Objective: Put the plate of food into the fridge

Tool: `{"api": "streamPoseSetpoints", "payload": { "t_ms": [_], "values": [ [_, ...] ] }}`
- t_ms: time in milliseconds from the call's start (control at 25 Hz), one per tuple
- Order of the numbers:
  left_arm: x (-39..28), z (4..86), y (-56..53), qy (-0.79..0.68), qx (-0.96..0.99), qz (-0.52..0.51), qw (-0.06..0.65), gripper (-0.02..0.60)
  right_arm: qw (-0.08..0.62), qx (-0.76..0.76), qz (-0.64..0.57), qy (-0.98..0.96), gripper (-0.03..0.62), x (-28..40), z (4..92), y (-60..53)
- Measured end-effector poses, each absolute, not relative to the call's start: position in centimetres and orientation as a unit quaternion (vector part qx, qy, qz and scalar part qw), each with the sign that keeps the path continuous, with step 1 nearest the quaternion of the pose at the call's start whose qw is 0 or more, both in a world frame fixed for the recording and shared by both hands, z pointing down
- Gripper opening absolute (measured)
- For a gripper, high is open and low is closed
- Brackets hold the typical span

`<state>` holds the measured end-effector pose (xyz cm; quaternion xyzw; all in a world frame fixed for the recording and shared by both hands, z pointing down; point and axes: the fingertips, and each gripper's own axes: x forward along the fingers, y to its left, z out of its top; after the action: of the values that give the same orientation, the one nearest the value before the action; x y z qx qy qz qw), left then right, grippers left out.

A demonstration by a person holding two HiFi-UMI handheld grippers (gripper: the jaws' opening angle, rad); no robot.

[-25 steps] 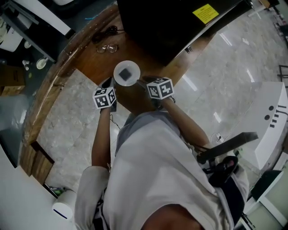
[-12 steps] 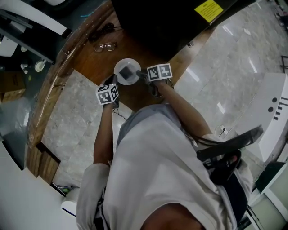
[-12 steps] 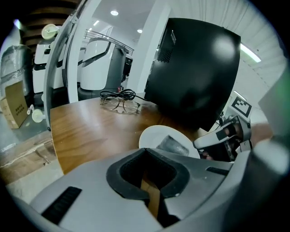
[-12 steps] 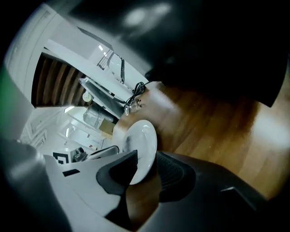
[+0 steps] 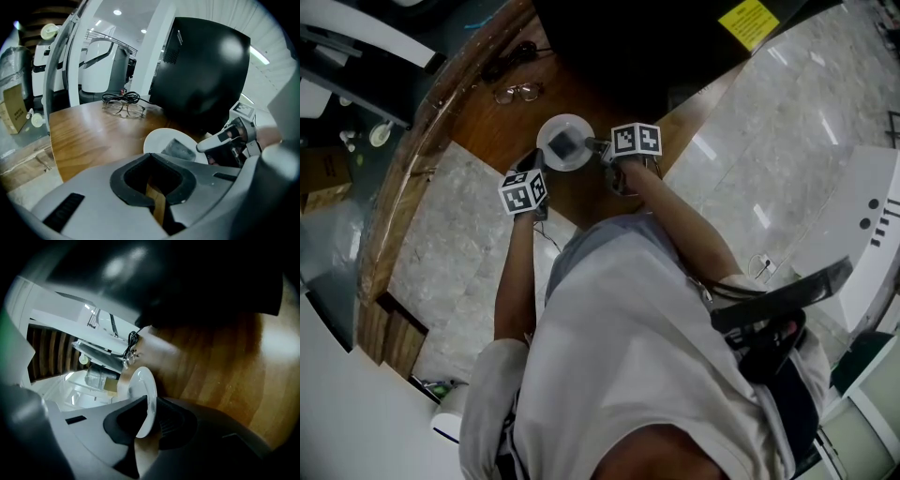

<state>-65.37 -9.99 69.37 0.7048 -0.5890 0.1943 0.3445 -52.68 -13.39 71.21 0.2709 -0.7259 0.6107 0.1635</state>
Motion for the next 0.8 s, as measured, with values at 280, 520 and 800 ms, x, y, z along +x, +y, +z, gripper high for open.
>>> {"api": "streamPoseSetpoints", "payload": {
  "t_ms": [280, 520, 800],
  "values": [
    [-65.7, 69.3, -10.3, -0.595, 0.698, 0.189, 0.352, 0.012, 0.156, 0.260, 0.635, -0.710, 0.050, -52.8, 71.3, -13.0],
    [-65.8, 68.7, -9.4, -0.599, 0.691, 0.183, 0.361, 0.012, 0.082, 0.206, 0.718, -0.660, 0.037, -52.6, 70.4, -9.7],
    [-65.1, 68.8, -9.3, -0.597, 0.692, 0.189, 0.359, 0.012, 0.061, 0.181, 0.724, -0.663, 0.028, -52.1, 70.1, -8.2]
  ]
}}
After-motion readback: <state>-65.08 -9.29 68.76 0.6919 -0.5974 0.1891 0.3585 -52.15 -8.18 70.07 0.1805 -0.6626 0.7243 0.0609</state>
